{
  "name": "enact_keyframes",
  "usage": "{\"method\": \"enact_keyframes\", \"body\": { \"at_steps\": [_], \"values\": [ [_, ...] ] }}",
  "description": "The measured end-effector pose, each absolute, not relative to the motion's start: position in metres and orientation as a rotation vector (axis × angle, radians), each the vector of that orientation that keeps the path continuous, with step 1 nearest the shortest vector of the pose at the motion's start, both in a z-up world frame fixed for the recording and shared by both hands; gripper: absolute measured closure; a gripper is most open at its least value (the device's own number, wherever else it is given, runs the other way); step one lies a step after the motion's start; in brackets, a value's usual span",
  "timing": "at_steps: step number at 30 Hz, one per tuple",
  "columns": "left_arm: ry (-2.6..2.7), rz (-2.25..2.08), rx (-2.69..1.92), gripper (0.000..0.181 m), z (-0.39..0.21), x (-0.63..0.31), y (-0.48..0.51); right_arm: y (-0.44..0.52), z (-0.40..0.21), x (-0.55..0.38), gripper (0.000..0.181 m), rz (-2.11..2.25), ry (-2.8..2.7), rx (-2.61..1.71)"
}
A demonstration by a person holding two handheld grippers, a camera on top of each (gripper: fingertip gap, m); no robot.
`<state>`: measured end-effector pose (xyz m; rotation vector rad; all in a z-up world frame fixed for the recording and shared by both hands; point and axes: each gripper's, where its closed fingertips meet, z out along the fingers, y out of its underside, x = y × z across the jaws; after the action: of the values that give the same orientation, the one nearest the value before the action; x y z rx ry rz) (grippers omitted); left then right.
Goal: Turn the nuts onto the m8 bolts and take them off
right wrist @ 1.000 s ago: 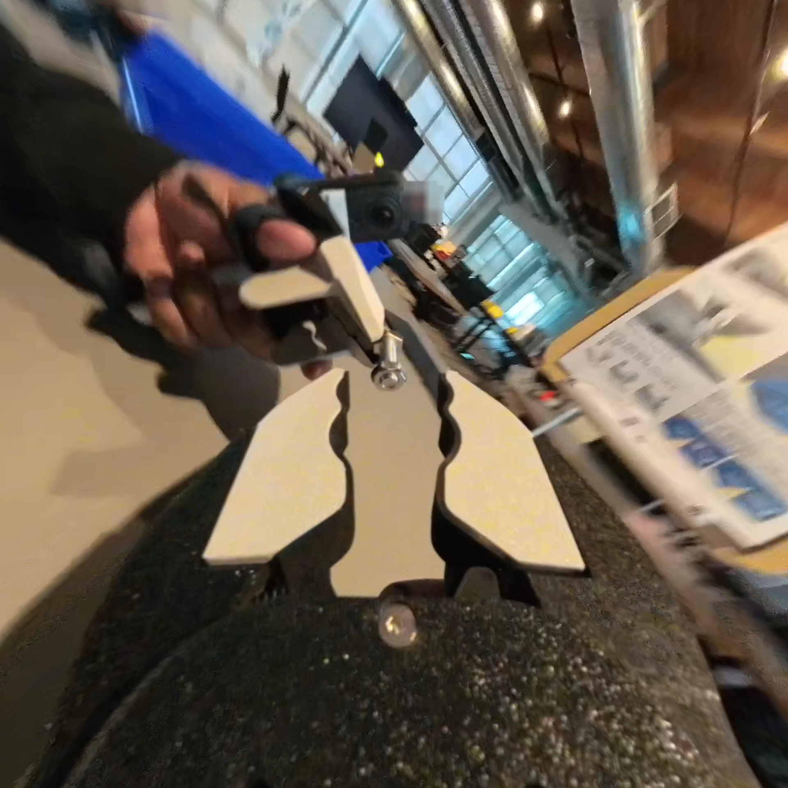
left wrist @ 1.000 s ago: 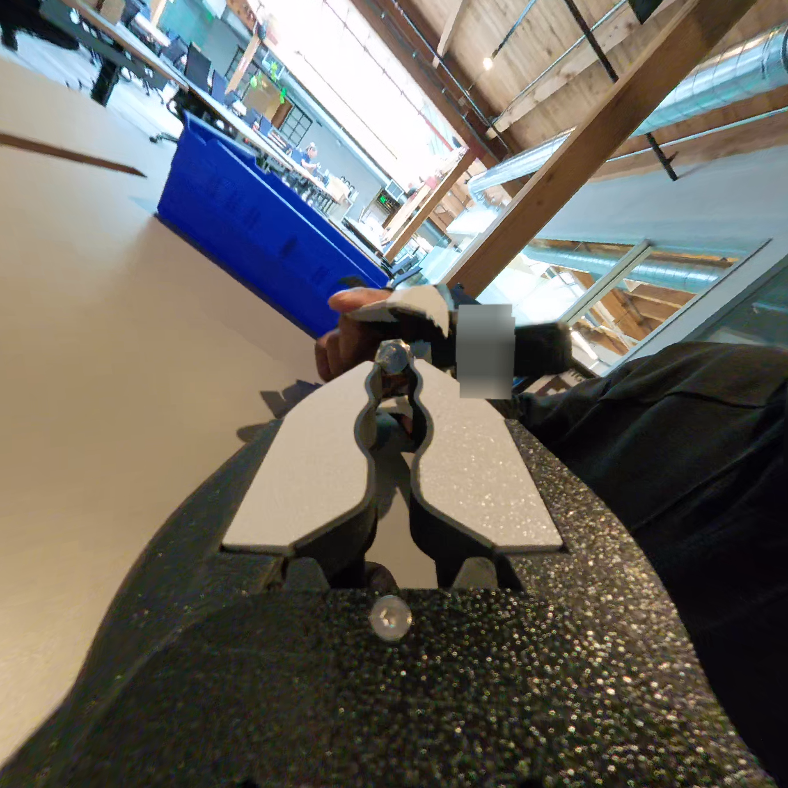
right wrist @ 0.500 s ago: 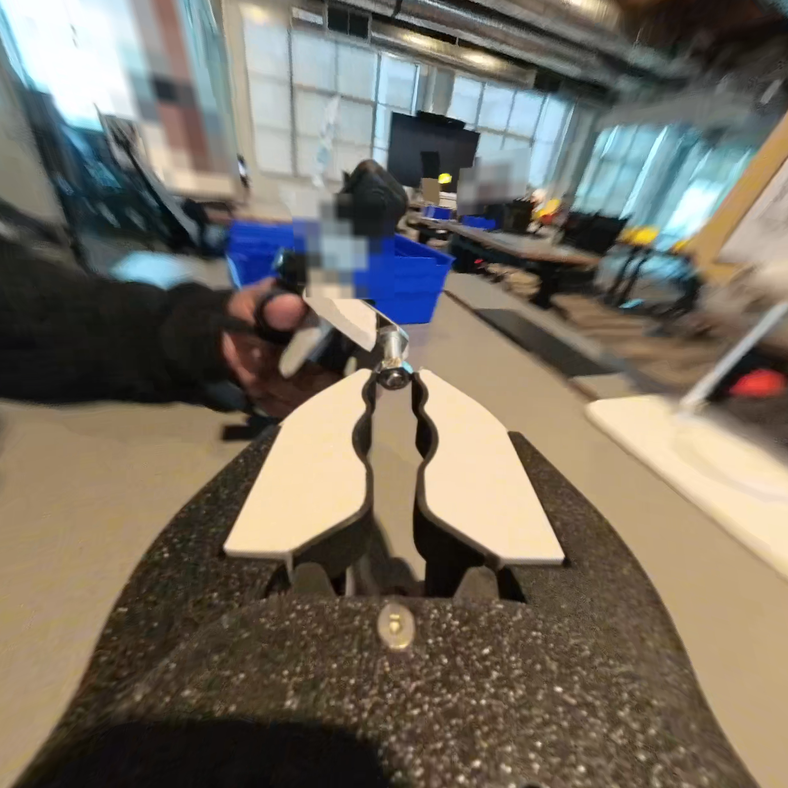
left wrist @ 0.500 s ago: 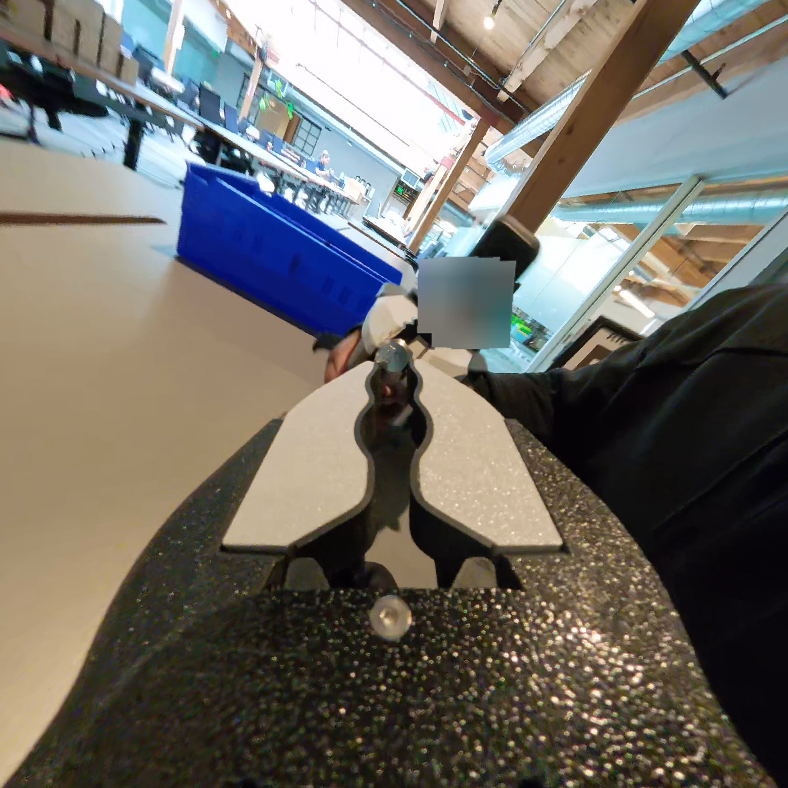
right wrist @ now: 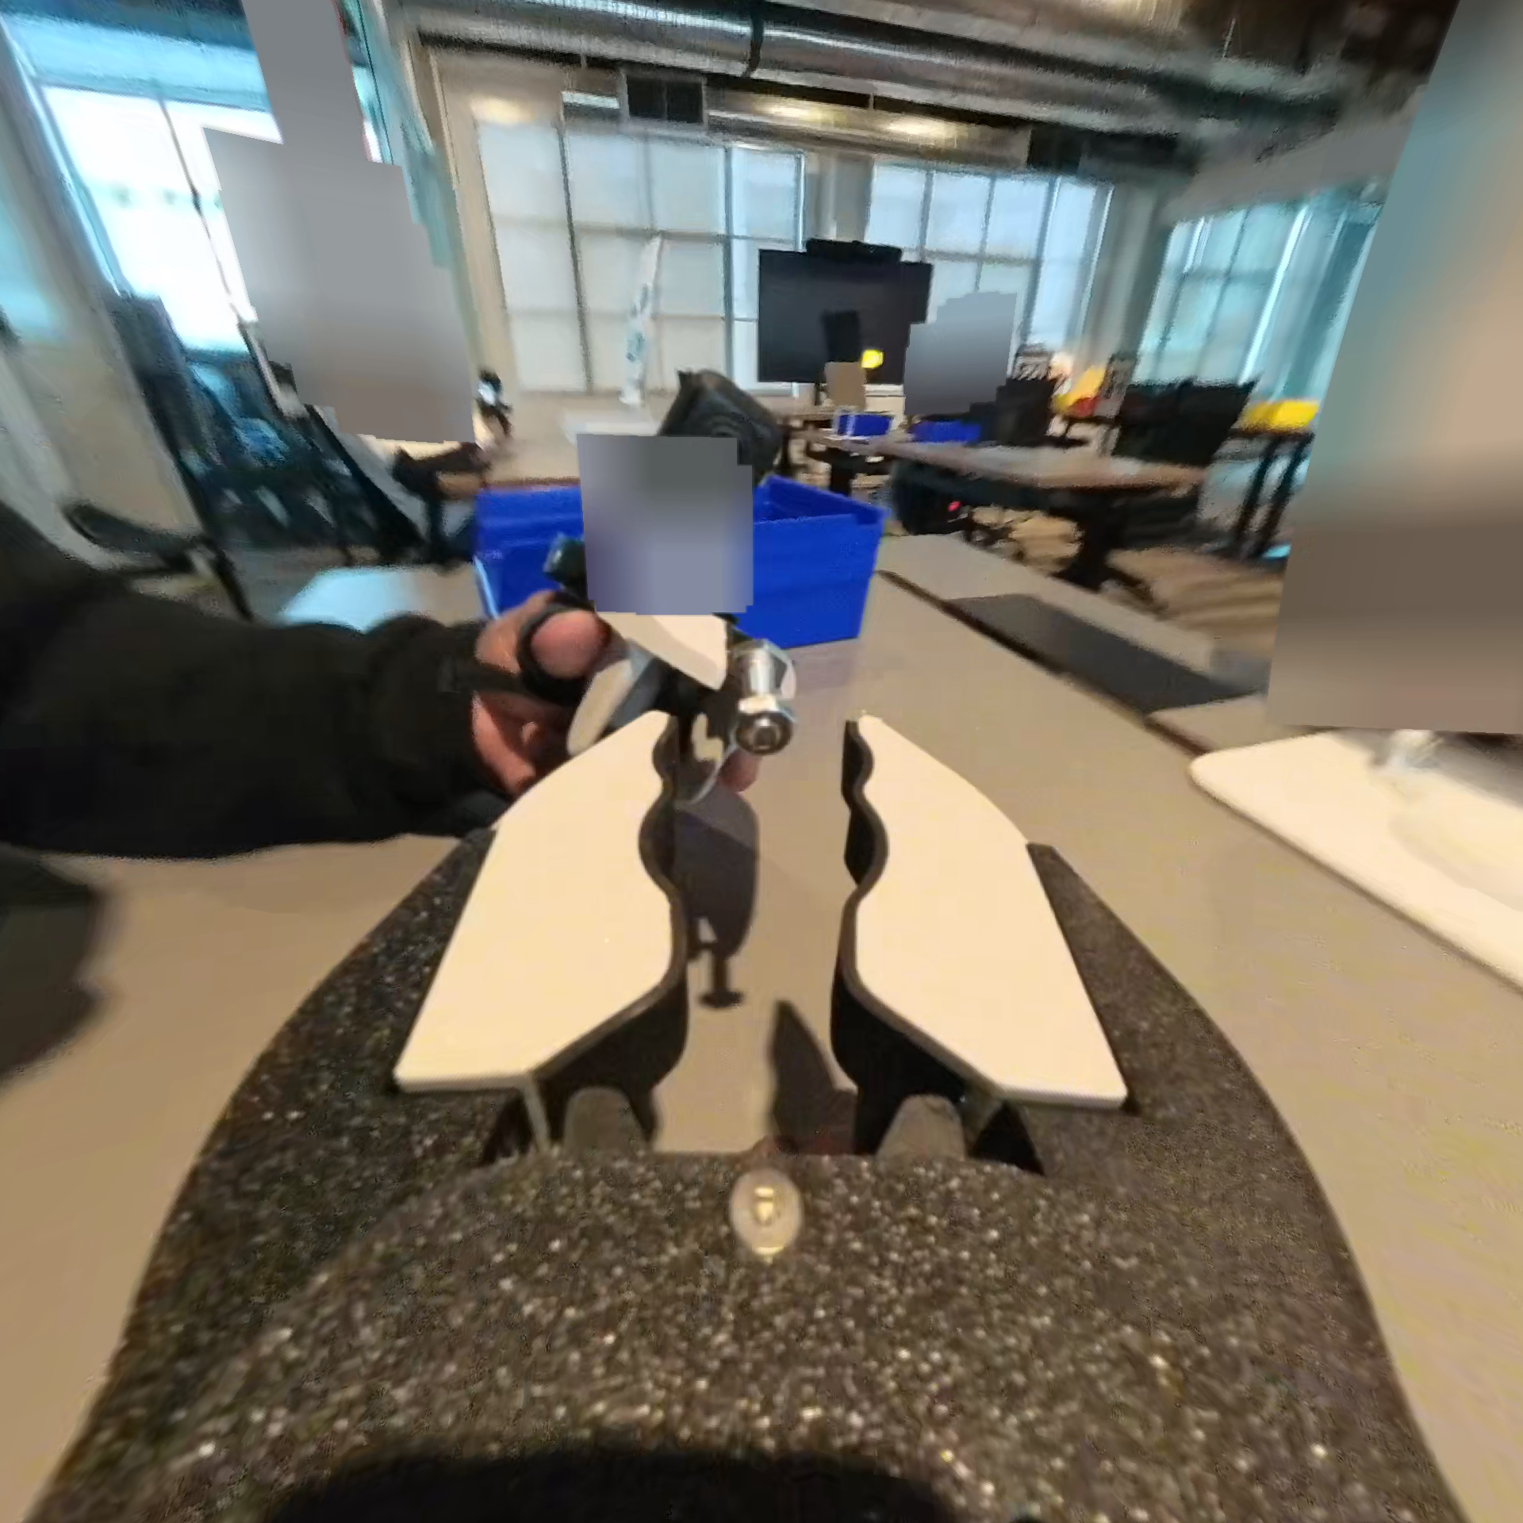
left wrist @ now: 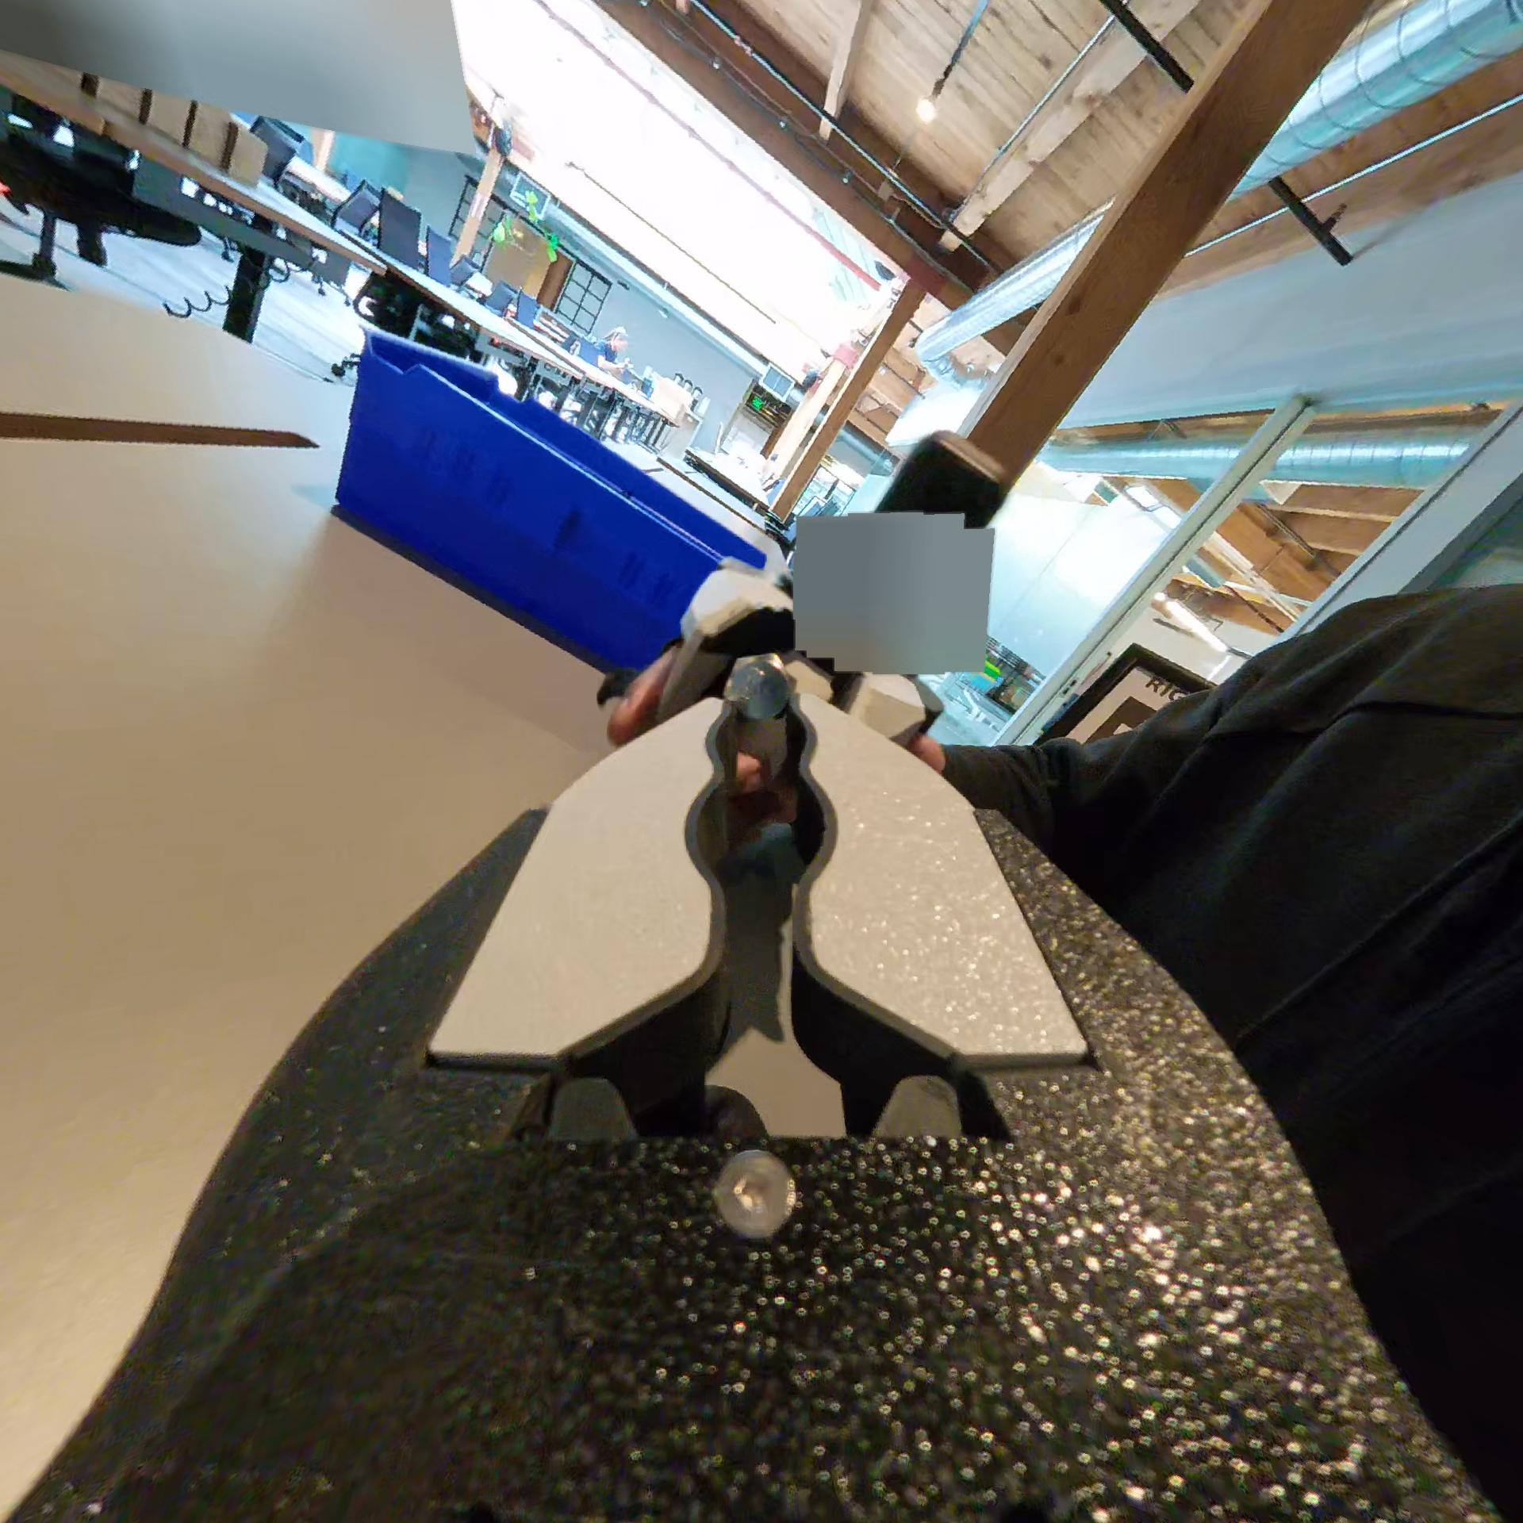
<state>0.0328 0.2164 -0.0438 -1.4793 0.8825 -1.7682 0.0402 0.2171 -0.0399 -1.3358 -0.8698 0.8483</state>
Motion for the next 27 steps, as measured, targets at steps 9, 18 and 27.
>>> {"method": "enact_keyframes", "body": {
  "at_steps": [9, 18, 27],
  "values": [
    [0.918, -1.790, -1.521, 0.171, -0.050, 0.037, 0.210, 0.214, -0.045, 0.039, 0.167, 0.859, -0.914, -1.334],
    [0.802, -1.914, -1.547, 0.171, -0.048, 0.036, 0.215, 0.213, -0.054, 0.038, 0.144, 0.079, -1.194, -1.026],
    [0.878, -1.783, -1.425, 0.171, -0.034, 0.030, 0.214, 0.215, -0.037, 0.037, 0.144, 1.086, -0.750, -1.399]
  ]
}}
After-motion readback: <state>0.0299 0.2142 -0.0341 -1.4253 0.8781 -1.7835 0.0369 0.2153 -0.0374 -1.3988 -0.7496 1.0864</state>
